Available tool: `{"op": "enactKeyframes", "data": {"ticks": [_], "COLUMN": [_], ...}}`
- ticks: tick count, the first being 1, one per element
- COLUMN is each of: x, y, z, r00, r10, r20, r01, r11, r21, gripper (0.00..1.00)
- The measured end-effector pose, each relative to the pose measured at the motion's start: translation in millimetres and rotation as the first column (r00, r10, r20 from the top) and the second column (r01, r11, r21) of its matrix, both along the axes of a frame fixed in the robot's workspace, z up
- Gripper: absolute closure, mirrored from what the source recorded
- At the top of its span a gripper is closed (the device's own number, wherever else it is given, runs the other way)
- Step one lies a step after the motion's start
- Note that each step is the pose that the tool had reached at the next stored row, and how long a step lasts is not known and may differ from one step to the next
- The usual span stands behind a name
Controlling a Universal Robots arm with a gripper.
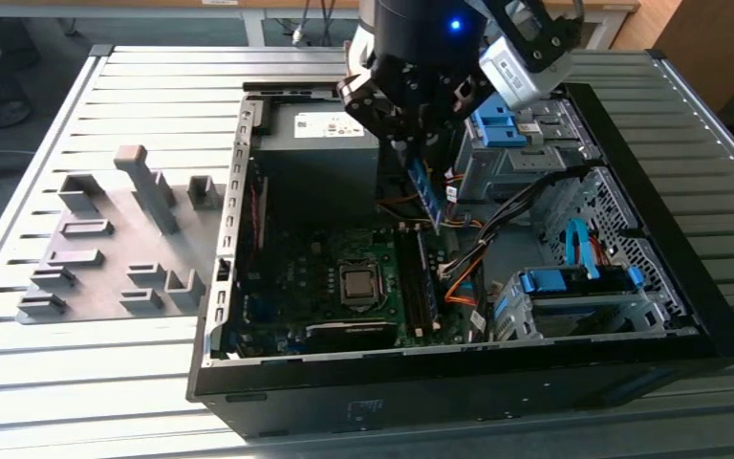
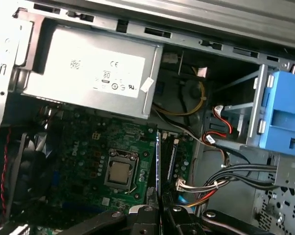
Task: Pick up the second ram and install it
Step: 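Insert the second ram into the second slot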
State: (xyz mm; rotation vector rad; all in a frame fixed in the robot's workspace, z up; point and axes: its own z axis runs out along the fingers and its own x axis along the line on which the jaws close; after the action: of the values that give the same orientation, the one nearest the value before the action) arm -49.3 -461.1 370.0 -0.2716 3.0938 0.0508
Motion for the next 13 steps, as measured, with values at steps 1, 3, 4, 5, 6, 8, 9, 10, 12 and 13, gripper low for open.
{"op": "enactKeyframes", "data": {"ticks": [1,3,4,5,6,8,9,10,12,13], "x": [0.0,0.1,0.3,1.0,2.3,6.2,9.6,13.1,17.4,18.0], "y": [0.1,0.2,0.2,0.2,0.3,0.3,0.3,0.3,0.3,0.3], "z": [-0.3,-0.7,-1.0,-1.5,-2.2,-5.6,-7.4,-9.2,-12.8,-14.6], "r00": [0.9999,0.9992,0.9988,0.9984,0.9982,0.9980,0.9980,0.9980,0.9979,0.9975], "r10": [-0.015,-0.041,-0.050,-0.057,-0.060,-0.063,-0.063,-0.063,-0.065,-0.070], "r20": [0.0001,0.0000,0.0000,0.0000,0.0000,-0.0008,-0.0023,-0.0040,-0.0053,-0.0053], "r01": [0.015,0.041,0.050,0.057,0.060,0.063,0.063,0.063,0.065,0.070], "r11": [0.9999,0.9992,0.9988,0.9984,0.9982,0.9980,0.9980,0.9980,0.9979,0.9975], "r21": [0.0001,0.0001,0.0000,0.0000,-0.0001,0.0000,-0.0002,-0.0002,-0.0003,-0.0003], "gripper": [0.86,0.86,0.86,0.86,0.86,0.86,0.86,0.86,0.86,0.86]}}
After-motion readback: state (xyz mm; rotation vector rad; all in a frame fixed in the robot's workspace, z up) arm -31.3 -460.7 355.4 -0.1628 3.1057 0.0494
